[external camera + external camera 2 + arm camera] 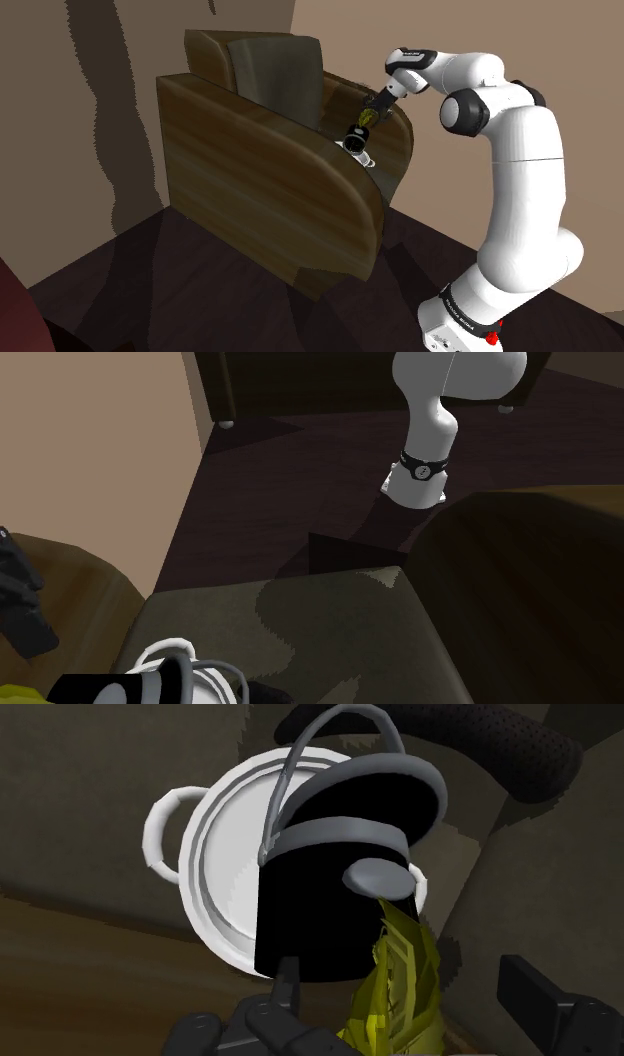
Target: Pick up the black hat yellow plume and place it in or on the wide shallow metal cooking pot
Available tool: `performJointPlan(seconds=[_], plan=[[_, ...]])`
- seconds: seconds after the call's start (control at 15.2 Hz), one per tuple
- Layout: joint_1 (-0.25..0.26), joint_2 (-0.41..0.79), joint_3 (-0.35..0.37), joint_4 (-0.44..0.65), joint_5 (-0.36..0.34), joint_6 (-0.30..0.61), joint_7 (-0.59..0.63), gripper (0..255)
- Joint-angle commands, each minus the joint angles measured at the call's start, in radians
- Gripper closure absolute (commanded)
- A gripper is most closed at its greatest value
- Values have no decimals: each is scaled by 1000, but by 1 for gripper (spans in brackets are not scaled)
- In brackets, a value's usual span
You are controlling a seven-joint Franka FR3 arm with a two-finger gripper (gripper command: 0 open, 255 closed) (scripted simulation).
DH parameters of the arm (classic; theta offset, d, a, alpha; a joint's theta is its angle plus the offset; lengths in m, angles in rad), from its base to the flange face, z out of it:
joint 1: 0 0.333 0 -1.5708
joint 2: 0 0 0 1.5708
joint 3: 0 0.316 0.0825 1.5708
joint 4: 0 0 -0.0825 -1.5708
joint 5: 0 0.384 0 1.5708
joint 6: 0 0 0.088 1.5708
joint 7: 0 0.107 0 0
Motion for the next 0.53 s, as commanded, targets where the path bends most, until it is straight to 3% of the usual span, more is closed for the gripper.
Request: performJointPlan(seconds=[0.0,0.46], plan=[[-10,-24,-8,15,-10,-41,5,0],[-15,-33,-12,26,-14,-60,8,0]])
